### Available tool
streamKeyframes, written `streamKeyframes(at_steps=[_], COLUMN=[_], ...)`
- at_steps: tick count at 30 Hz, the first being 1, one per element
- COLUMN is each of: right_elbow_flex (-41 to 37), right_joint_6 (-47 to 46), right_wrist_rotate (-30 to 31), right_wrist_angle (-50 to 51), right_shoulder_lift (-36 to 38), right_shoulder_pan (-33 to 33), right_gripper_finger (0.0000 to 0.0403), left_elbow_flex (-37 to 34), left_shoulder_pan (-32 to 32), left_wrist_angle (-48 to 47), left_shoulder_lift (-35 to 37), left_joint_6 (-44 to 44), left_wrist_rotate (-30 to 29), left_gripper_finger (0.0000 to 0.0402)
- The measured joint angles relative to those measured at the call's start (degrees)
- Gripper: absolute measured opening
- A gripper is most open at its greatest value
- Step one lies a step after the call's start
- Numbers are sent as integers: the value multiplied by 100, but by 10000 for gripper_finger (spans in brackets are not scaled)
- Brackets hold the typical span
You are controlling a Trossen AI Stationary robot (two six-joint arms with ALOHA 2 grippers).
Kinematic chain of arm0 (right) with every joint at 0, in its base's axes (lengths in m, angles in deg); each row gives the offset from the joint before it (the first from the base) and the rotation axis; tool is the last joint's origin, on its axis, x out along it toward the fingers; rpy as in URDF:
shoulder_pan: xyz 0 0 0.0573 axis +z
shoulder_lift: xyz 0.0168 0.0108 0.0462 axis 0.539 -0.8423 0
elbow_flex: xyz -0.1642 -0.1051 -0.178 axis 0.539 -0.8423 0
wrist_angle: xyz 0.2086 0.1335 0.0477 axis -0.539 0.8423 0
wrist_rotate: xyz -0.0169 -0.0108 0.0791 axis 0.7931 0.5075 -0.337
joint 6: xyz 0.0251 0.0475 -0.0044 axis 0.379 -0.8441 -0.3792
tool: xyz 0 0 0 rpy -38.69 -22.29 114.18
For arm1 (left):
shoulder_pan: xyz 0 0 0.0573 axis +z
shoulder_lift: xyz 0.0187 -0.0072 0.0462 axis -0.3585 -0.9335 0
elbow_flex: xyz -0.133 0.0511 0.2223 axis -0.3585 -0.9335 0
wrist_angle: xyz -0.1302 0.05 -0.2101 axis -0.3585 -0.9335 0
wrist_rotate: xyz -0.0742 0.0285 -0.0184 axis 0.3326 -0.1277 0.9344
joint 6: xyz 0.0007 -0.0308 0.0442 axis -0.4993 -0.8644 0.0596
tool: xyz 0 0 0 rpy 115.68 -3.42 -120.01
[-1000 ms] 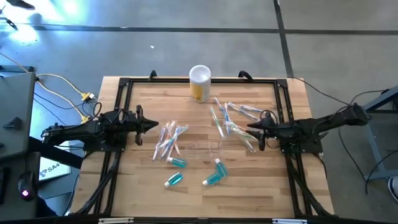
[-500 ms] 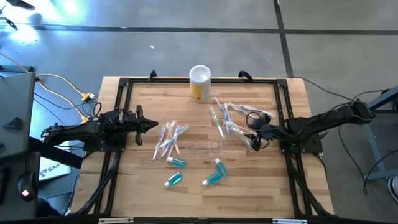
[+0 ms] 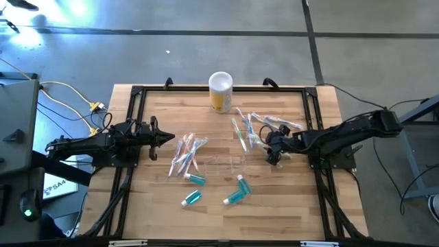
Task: Pick & Place toothbrushing station
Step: Put the green toothbrush in the transparent organizer
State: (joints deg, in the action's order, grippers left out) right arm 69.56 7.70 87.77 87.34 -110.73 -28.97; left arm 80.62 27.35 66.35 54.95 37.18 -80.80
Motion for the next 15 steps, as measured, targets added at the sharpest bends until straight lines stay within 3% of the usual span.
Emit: streamKeyframes(at_steps=[7,15], right_elbow_flex=[120,376], right_joint_6=[110,260], right_wrist_rotate=[-49,-50], right_wrist_angle=[-102,-111], right_shoulder_lift=[-596,-625], right_shoulder_pan=[-116,-114], right_gripper_finger=[210,210], left_elbow_flex=[0,0], left_shoulder_pan=[0,0], left_wrist_angle=[-61,-172], left_shoulder_lift=[0,0], left_joint_6=[2,2], left_wrist_rotate=[0,-2], left_gripper_finger=[0,0])
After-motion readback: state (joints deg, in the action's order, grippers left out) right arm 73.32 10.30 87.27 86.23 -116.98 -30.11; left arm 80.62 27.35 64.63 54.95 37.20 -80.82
